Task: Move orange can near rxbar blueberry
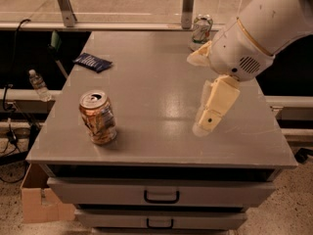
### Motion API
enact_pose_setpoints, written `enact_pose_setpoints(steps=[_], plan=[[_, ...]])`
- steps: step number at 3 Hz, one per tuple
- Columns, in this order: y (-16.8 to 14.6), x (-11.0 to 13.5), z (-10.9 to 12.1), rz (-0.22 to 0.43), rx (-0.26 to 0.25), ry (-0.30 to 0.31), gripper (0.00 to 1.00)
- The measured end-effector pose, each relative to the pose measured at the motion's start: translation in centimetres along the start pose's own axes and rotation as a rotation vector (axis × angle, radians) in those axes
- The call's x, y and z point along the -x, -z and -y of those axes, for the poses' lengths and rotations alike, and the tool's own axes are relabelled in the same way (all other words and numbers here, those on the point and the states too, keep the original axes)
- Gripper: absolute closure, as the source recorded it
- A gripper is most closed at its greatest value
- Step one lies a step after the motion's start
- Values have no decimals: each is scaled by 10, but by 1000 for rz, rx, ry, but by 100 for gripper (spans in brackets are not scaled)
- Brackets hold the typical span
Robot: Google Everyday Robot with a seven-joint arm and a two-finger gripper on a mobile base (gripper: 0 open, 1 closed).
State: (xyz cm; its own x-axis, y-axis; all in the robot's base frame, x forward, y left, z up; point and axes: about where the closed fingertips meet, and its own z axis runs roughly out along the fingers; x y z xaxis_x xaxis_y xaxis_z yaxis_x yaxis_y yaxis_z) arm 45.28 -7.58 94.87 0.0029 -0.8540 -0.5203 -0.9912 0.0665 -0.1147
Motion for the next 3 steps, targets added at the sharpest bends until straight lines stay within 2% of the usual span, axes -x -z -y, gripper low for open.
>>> enact_pose_setpoints(steps=[1, 3], plan=[[-29, 22, 1, 69, 31, 18, 0], [-96, 79, 7, 263, 106, 78, 0]])
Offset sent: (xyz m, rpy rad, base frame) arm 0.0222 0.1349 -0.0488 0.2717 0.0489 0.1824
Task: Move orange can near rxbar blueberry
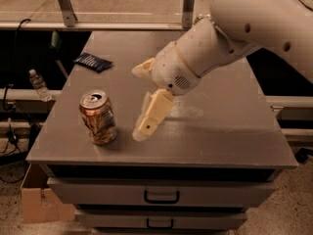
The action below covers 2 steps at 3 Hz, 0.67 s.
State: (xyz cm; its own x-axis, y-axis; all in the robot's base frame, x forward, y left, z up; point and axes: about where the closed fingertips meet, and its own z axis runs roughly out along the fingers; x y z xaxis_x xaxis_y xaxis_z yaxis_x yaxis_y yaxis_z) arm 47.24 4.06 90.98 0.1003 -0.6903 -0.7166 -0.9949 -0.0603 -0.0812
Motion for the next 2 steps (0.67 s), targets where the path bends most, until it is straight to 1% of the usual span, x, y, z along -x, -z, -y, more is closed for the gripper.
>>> enact_pose_setpoints(steps=[1, 2], plan=[[-28, 14, 8, 98, 23, 2, 0], [-55, 30, 9, 184, 56, -2, 0]])
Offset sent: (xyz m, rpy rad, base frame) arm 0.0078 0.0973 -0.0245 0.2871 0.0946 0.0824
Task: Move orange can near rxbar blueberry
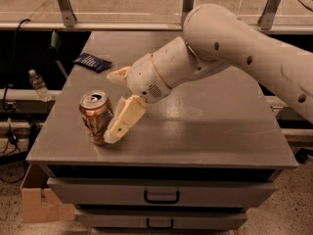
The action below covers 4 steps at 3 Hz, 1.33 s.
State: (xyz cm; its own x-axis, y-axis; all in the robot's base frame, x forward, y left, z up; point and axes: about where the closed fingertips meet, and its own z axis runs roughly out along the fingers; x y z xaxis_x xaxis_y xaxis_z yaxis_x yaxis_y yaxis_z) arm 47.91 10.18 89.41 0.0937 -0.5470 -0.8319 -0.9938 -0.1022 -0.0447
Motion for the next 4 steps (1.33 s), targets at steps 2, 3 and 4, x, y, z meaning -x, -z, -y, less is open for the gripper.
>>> enact_pose_setpoints(steps=[2, 3, 4], plan=[[-38, 15, -8, 122, 45, -9, 40], [-24, 10, -6, 140, 10, -23, 70], [5, 5, 2, 140, -50, -28, 93]])
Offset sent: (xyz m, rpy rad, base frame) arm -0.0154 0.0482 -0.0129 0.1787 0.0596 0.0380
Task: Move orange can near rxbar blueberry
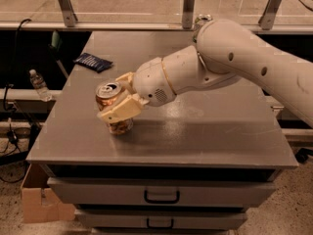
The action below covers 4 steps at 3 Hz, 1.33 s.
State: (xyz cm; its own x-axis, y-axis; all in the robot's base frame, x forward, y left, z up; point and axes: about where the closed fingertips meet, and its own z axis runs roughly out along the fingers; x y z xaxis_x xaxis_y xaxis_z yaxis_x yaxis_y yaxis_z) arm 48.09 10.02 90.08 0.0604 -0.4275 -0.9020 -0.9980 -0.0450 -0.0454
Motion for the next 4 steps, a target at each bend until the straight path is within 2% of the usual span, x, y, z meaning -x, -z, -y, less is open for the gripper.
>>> enact_pose_setpoints(steps=[1, 2, 3, 4], plan=[[70, 4, 19, -8, -151, 15, 100], [67, 4, 20, -8, -150, 15, 100], [67, 6, 55, 5, -199, 50, 100], [70, 16, 120, 27, -272, 112, 100]])
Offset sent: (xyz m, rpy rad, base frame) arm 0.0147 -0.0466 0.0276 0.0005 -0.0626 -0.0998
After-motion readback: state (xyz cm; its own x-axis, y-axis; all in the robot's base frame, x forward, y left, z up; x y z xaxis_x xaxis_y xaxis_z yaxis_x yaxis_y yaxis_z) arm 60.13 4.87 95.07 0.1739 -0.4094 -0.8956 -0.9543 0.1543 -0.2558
